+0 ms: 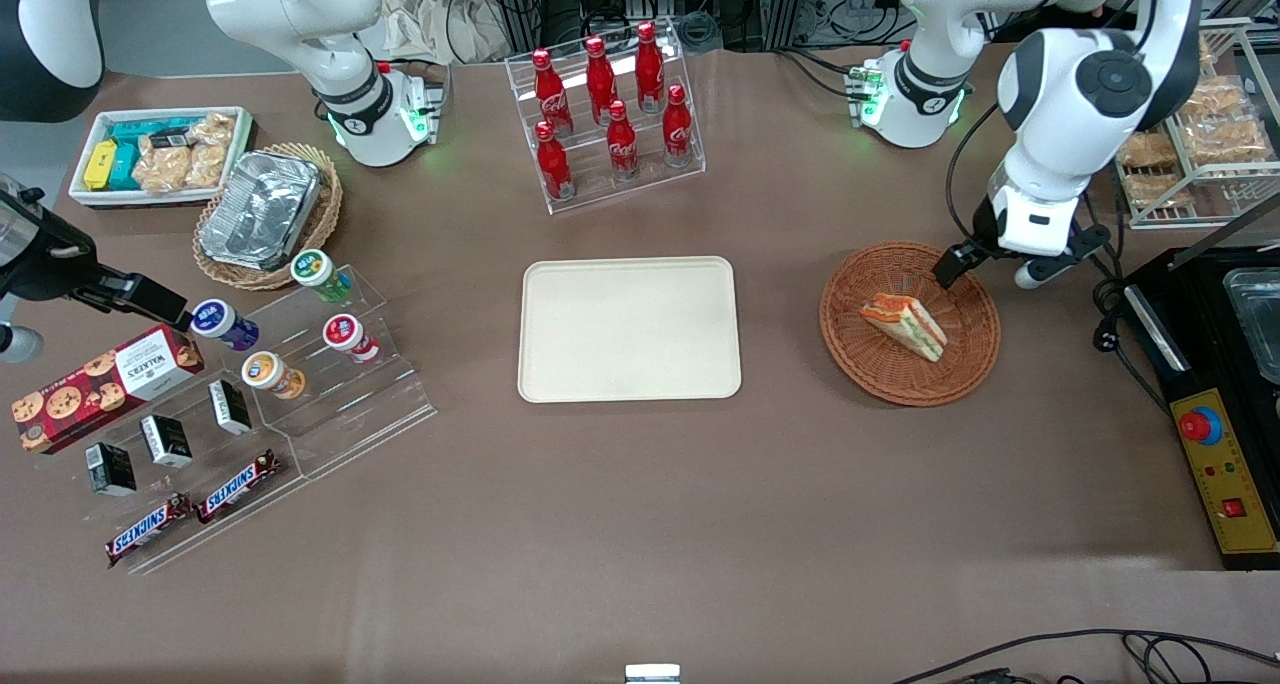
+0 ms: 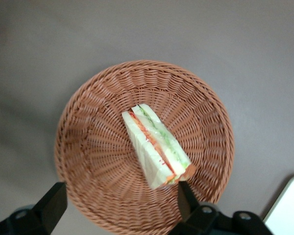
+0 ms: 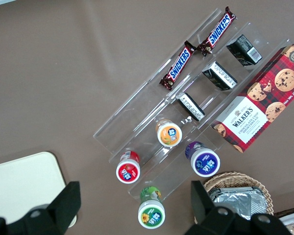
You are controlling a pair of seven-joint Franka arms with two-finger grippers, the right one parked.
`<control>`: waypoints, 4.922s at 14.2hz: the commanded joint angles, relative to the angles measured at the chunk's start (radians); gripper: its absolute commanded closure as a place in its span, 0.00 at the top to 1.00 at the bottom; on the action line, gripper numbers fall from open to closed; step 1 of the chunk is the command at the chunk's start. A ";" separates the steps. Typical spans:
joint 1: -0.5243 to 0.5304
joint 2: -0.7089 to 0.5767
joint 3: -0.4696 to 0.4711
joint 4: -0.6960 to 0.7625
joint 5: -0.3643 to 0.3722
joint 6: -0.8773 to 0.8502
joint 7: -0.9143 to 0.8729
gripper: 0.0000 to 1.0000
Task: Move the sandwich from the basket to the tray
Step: 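Move the open left gripper down over the wrapped sandwich in the basket, then close the left gripper on the wrapped sandwich, then lift the sandwich up out of the basket with the left gripper, then carry the sandwich over the cream tray and lower it onto the tray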
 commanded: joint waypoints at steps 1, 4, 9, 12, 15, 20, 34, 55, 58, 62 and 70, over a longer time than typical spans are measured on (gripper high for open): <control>-0.006 0.075 -0.027 -0.001 0.012 0.121 -0.237 1.00; -0.032 0.134 -0.027 -0.001 0.015 0.178 -0.322 1.00; -0.052 0.200 -0.024 -0.007 0.017 0.230 -0.356 1.00; -0.066 0.232 -0.024 -0.007 0.074 0.257 -0.416 1.00; -0.066 0.273 -0.022 -0.006 0.214 0.259 -0.529 1.00; -0.063 0.309 -0.019 0.007 0.358 0.265 -0.672 0.93; -0.054 0.376 -0.068 0.471 0.242 -0.492 -0.433 0.00; -0.085 0.394 -0.124 0.913 -0.020 -0.934 0.098 0.00; -0.136 0.410 -0.125 0.948 -0.022 -0.907 0.081 0.00; -0.224 0.411 -0.125 0.863 -0.007 -0.768 0.073 0.00; -0.395 0.569 -0.125 0.738 -0.033 -0.343 0.001 0.00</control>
